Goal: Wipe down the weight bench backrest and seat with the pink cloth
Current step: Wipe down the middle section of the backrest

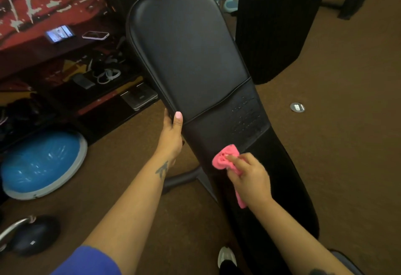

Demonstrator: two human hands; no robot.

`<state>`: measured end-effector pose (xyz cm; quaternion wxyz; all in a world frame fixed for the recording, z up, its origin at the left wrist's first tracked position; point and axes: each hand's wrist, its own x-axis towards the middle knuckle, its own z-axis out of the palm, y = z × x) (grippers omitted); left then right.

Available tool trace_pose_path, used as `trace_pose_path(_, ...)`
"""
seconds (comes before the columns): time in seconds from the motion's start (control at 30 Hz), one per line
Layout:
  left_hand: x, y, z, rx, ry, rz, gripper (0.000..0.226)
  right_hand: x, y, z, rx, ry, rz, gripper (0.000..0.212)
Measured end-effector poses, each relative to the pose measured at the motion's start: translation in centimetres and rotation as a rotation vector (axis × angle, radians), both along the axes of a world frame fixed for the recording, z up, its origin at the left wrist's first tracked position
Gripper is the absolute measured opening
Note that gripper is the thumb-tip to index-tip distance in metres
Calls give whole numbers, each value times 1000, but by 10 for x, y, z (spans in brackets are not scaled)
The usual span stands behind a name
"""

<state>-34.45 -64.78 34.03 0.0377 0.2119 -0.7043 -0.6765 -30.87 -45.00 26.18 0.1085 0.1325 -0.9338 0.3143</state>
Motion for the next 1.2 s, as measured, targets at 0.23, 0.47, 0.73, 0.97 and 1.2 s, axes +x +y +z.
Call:
trace_pose_path(0.23, 1, 3, -1, -7, 29, 31, 79, -13, -25, 17, -141, 47, 32, 37)
trace_pose_path(0.47, 1, 0, -3, -35, 6, 3, 92, -23, 14, -3, -112, -50, -132, 33)
trace_pose_path(0.73, -3, 9, -6, -48, 68, 47, 73, -21, -6, 7, -214, 31, -27, 33)
trace_pose_path(0.97, -7, 5, -14, -122, 99, 19, 96, -52, 17, 4, -270, -158, -354, 30)
trace_pose_path(1.2, -10, 15, -17, -188, 143, 125, 83, -33, 5, 5, -288, -70, -124, 34)
